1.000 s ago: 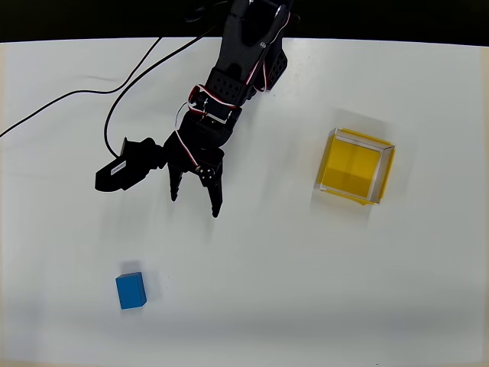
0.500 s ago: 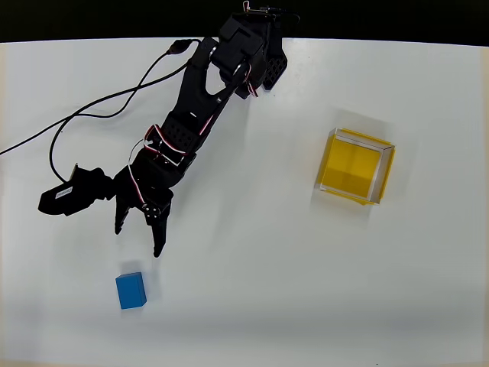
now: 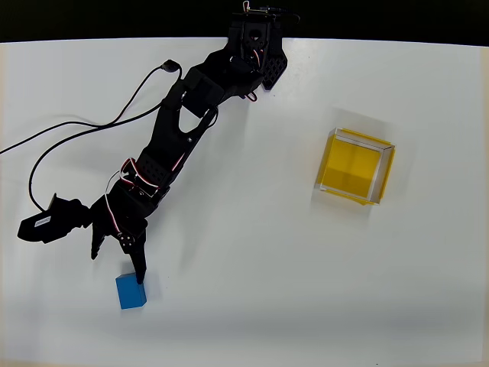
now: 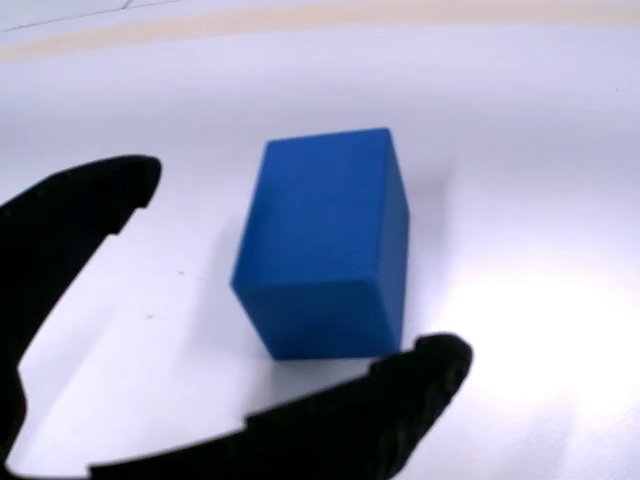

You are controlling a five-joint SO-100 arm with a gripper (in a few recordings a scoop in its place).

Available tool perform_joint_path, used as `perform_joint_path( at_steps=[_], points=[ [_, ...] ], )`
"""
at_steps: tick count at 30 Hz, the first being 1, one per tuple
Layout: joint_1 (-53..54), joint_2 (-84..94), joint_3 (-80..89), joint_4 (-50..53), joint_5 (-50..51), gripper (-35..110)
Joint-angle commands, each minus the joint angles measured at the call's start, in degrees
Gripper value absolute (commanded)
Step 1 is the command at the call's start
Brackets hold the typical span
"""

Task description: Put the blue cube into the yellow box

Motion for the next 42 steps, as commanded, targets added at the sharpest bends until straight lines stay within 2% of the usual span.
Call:
perform_joint_path(
  at_steps=[1, 12, 27, 42],
  points=[
    [-0.6, 0.4, -11.9, -2.7, -0.5, 54],
    [-4.6, -11.1, -23.3, -4.4, -1.1, 54],
    [-5.4, -18.4, -28.7, -5.2, -0.9, 51],
    [-4.9, -21.2, -30.7, -4.2, -2.0, 30]
  ],
)
